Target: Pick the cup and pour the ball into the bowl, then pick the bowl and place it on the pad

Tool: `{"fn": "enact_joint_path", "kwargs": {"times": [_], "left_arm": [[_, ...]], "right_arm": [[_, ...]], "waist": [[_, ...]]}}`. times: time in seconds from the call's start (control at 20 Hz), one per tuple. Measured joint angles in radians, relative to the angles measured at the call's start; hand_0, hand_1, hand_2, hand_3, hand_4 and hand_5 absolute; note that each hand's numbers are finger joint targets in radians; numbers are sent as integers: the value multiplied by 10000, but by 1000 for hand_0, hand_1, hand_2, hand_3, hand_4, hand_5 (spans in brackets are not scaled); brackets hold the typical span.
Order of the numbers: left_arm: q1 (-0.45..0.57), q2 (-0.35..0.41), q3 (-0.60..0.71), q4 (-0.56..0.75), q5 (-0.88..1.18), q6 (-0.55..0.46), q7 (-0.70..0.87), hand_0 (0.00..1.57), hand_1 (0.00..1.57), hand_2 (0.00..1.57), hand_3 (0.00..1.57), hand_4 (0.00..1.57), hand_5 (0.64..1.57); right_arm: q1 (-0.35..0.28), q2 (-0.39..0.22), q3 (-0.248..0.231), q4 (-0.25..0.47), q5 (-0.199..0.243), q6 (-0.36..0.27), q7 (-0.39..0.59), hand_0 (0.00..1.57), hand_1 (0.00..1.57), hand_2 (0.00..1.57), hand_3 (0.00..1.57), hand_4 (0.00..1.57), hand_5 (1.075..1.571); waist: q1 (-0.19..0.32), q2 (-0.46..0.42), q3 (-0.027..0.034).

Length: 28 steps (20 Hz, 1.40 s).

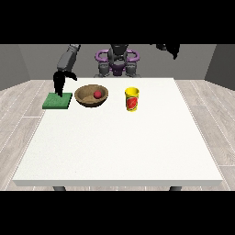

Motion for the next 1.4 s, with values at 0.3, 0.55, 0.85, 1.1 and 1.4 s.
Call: {"fn": "enact_joint_path", "kwargs": {"times": [0.3, 0.55, 0.85, 1.1, 1.4], "left_arm": [[-139, 1900, 2013, 456, 2350, -2526, -268, 0, 0, 0, 0, 324, 1512], [-40, 3030, 3069, 935, 3353, -3653, -269, 0, 0, 0, 0, 272, 1509], [183, 3964, 3877, 1273, 3989, -4316, -282, 0, 0, 0, 0, 267, 1507], [139, 4416, 4199, 1425, 4216, -4429, -237, 0, 0, 0, 0, 237, 1502], [261, 4823, 4519, 1591, 4587, -4838, -219, 0, 0, 0, 0, 299, 1525]], "right_arm": [[-311, 520, 81, 135, 61, -446, -470, 0, 0, 0, 0, 0, 1568], [-800, 762, 287, 1091, 350, -556, -1154, 0, 0, 0, 0, 0, 1569], [-1344, 932, 547, 2044, 616, -512, -1926, 0, 0, 0, 0, 0, 1570], [-1690, 1012, 739, 2351, 862, -746, -2148, 0, 0, 0, 0, 0, 1564], [-1796, 1272, 573, 2725, 724, -1266, -2152, 1571, 1571, 1571, 1571, 1012, 1430]], "waist": [[239, 485, 47], [6, 782, 66], [-311, 868, -49], [-558, 910, -145], [-407, 932, -176]]}}
